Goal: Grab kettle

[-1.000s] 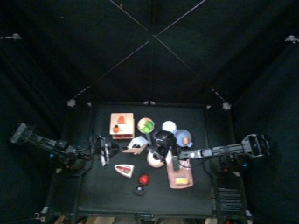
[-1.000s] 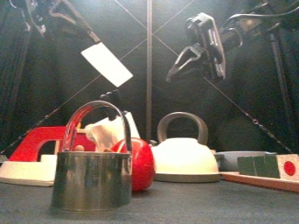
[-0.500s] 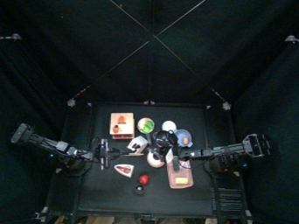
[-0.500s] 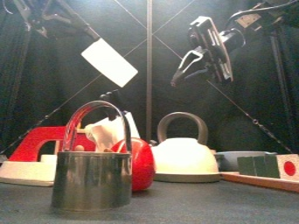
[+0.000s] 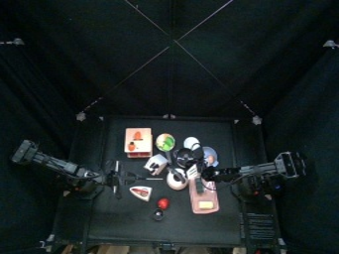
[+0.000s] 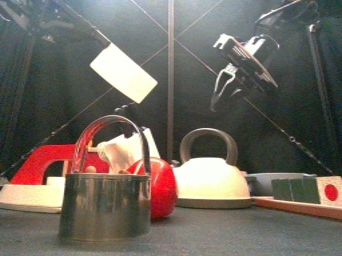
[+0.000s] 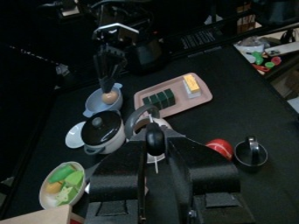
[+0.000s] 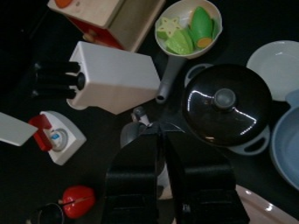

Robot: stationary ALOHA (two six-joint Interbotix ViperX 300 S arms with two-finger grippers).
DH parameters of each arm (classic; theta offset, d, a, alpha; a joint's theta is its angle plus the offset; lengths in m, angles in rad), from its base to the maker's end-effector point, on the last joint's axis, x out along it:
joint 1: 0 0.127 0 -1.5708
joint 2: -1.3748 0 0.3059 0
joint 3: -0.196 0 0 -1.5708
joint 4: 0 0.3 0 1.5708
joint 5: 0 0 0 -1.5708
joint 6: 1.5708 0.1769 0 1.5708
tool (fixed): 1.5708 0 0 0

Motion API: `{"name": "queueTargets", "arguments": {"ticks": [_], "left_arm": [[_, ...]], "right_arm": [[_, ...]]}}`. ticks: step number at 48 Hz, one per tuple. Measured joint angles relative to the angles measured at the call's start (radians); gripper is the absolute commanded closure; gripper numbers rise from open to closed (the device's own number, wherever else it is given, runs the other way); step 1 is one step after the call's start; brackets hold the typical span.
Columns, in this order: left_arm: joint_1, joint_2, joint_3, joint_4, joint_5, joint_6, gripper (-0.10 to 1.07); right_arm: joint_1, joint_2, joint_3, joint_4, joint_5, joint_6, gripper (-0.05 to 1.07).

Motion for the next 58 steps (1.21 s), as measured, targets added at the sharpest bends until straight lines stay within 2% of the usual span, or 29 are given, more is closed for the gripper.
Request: {"name": "queueTargets", "arguments": {"ticks": [7, 12, 24, 30, 43, 58], "left_arm": [[0.000, 0.000, 0.003, -0.002, 0.000, 0.002, 0.45], [0.002, 0.000, 0.009, -0.006, -0.003, 0.000, 0.45], [0.000, 0.000, 0.023, -0.081, 0.000, 0.000, 0.45], [0.002, 0.000, 0.026, -0.086, -0.002, 0.000, 0.45], [0.002, 0.000, 0.029, -0.089, 0.000, 0.000, 0.45], [0.012, 0.000, 0.034, -0.091, 0.003, 0.002, 0.45]], "right_arm": [[0.034, 0.018, -0.069, 0.114, 0.101, -0.135, 0.57], [0.054, 0.055, -0.109, 0.158, 0.149, -0.192, 0.51], [0.101, 0.100, -0.132, 0.173, 0.166, -0.230, 0.19], [0.114, 0.100, -0.121, 0.175, 0.160, -0.232, 0.08], [0.109, 0.141, -0.089, 0.184, 0.077, -0.232, 0.07], [0.072, 0.216, -0.081, 0.178, 0.035, -0.233, 0.08]]}}
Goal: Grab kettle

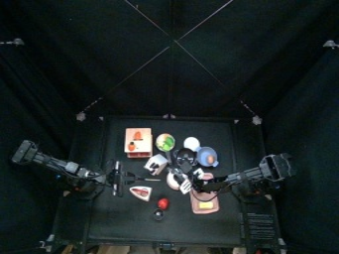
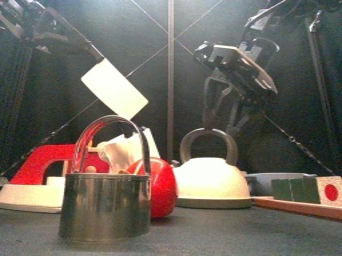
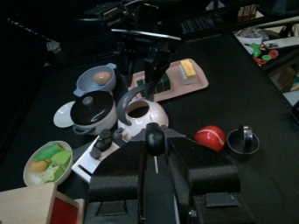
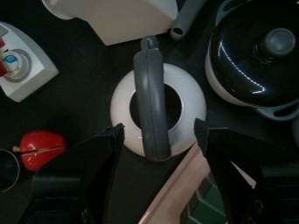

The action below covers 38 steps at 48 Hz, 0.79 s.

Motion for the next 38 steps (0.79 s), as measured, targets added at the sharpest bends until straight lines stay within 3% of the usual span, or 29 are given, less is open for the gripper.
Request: {"name": "queueTargets", "arguments": {"ticks": [21, 38], "left_arm": [[0.009, 0.000, 0.006, -0.003, 0.000, 0.000, 0.45], [0.012, 0.000, 0.011, -0.003, 0.000, 0.000, 0.45]], "right_arm": [[-0.044, 0.044, 0.000, -0.006, -0.060, 0.000, 0.09], [-0.044, 0.049, -0.002, 0.000, -0.061, -0.005, 0.42]]}}
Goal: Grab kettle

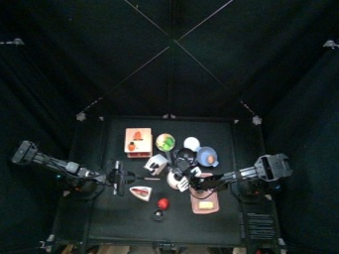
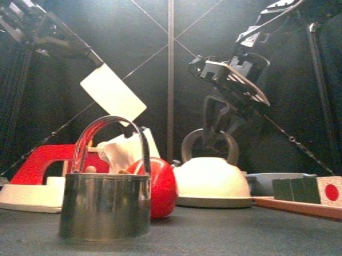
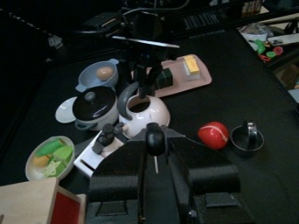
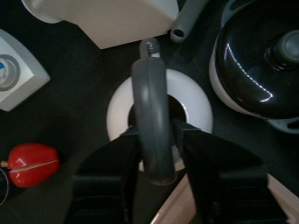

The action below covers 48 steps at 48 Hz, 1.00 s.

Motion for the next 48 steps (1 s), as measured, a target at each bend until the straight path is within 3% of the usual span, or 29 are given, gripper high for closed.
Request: {"name": "queueTargets", "arguments": {"ticks": [48], "left_arm": [[0.000, 0.000, 0.003, -0.012, -0.003, -0.002, 0.45]], "right_arm": [[0.029, 0.002, -0.092, 0.018, 0.000, 0.006, 0.43]]}}
